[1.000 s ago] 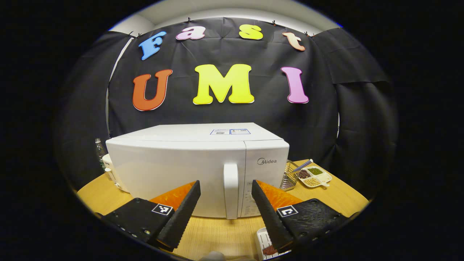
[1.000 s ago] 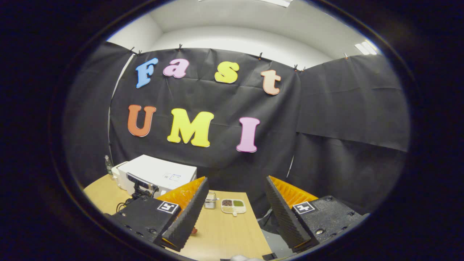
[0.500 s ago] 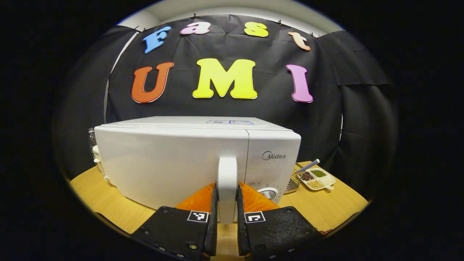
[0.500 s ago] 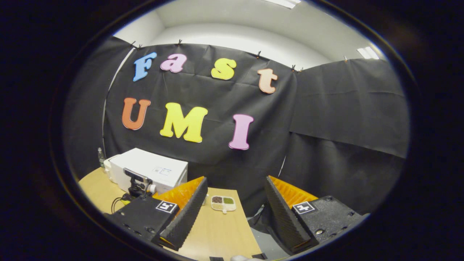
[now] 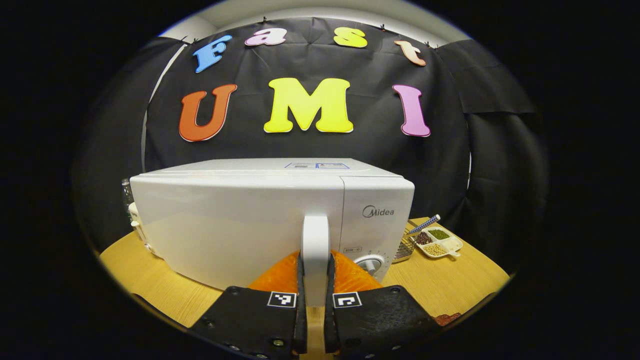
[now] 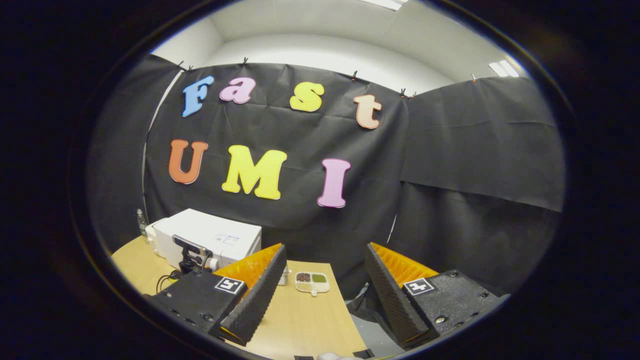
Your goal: Open the microwave oven with the left hand, put the food in, and close the microwave oven.
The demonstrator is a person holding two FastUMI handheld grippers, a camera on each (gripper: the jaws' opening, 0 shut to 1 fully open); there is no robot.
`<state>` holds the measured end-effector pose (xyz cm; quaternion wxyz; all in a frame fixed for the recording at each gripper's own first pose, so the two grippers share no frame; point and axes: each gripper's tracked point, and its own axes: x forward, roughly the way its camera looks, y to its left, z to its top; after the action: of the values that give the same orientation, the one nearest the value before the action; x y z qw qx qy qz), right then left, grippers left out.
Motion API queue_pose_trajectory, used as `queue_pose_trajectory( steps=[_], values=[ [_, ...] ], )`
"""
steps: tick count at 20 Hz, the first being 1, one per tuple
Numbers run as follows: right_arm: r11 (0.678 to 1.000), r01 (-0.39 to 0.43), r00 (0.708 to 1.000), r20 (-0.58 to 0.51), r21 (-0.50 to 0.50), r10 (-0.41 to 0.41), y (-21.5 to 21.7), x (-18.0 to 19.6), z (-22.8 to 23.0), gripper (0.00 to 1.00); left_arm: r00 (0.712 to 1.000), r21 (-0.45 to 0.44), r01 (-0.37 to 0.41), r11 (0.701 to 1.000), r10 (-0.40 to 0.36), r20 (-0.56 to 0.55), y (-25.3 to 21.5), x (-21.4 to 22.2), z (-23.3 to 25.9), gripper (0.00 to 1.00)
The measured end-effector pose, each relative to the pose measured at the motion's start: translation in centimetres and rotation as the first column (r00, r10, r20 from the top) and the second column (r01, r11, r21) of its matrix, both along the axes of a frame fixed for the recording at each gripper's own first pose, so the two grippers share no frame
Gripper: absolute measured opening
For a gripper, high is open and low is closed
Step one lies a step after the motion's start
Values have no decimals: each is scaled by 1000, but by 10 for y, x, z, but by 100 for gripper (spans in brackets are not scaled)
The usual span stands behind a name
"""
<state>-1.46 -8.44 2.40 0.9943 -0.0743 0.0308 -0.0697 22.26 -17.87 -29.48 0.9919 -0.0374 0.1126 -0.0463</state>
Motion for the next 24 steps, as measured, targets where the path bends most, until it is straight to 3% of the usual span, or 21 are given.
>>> queue_pose_trajectory(
  steps=[3, 6, 10, 13, 15, 18, 19, 20, 22, 23, 24],
  values=[
    [1000, -21, 1000, 7, -9, 21, 9, -3, 3, 100, 1000, 3, 4, 1000, -4, 1, 1, -13, 3, 12],
    [999, -34, 999, 5, -20, 35, 13, -3, 1, 100, 997, 75, 38, 996, -43, 58, 7, -40, 0, 9],
    [996, -83, 996, -15, 23, 84, 32, -3, -11, 96, 996, 44, 84, 996, -84, 15, 29, -87, -5, 10],
    [991, -125, 991, -40, 49, 127, 48, -5, -24, 96, 998, 44, 57, 997, -56, -14, 54, -124, -6, 10],
    [989, -139, 989, -51, 47, 142, 55, -6, -29, 100, 999, 61, 28, 998, -27, -20, 69, -142, -6, 15],
    [987, -158, 985, -66, 35, 160, 65, -10, -37, 96, 999, 153, -40, 987, 44, -19, 99, -158, -5, 27],
    [986, -165, 984, -66, 33, 166, 69, -13, -39, 100, 998, 169, -57, 984, 59, -11, 109, -160, -4, 36],
    [985, -170, 983, -69, 32, 172, 71, -16, -41, 100, 998, 153, -58, 987, 62, -23, 115, -162, -6, 74],
    [984, -173, 982, -72, 30, 175, 73, -20, -45, 96, 997, 114, -60, 992, 65, -37, 124, -168, -7, 90],
    [985, -170, 983, -71, 31, 172, 72, -22, -46, 100, 997, 109, -58, 992, 63, -38, 126, -170, -8, 93],
    [985, -169, 983, -71, 31, 171, 72, -23, -46, 96, 997, 111, -61, 992, 66, -38, 129, -174, -7, 95]
  ],
)
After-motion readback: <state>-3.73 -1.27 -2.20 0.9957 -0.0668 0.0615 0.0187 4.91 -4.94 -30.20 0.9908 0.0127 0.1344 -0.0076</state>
